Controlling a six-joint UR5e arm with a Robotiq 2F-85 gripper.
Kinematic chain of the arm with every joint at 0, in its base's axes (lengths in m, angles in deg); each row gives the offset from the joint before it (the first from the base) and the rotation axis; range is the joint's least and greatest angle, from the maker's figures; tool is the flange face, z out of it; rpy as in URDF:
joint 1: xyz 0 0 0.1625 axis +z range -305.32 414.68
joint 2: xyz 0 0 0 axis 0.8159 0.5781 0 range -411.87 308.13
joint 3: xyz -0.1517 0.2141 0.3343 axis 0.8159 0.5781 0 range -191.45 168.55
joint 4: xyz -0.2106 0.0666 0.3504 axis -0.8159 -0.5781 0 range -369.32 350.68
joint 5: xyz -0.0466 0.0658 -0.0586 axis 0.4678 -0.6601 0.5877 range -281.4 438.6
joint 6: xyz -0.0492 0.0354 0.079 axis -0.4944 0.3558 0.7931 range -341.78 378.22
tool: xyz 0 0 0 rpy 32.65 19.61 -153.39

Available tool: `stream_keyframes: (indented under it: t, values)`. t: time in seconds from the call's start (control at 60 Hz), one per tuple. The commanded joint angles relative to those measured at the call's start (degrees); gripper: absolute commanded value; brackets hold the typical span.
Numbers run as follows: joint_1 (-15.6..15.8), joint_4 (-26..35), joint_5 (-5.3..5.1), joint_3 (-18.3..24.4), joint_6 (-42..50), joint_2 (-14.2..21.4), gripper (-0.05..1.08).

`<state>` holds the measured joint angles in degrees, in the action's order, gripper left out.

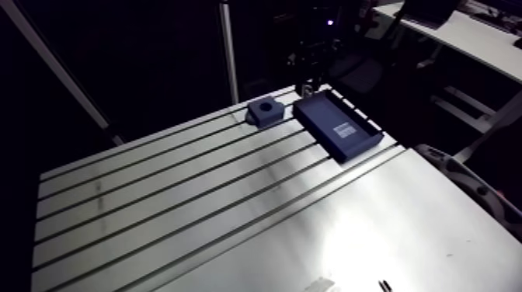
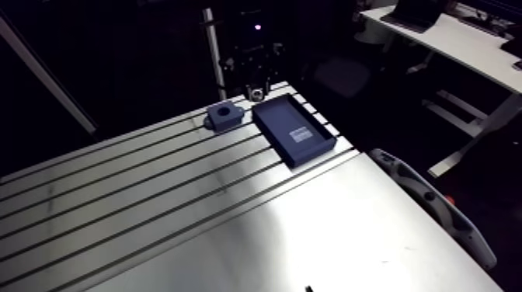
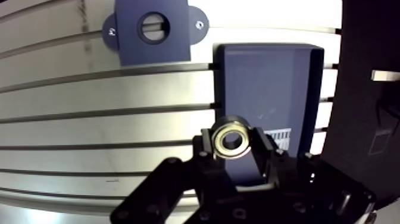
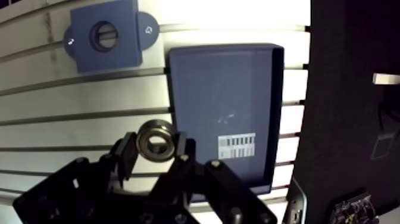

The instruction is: Pick up the bearing and press it into the housing until flush.

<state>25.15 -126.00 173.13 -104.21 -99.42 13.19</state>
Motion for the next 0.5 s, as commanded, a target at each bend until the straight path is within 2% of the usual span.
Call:
stream_keyframes:
  t: [0.017, 0.217, 0.5]
  values:
    - [2.9, 2.1, 0.0, 3.4, 2.2, -2.4, 0.77]
    - [3.8, 3.2, -0.25, 5.7, 2.7, -3.3, 0.78]
    - [3.8, 2.5, -0.44, 6.1, 2.6, -5.5, 0.81]
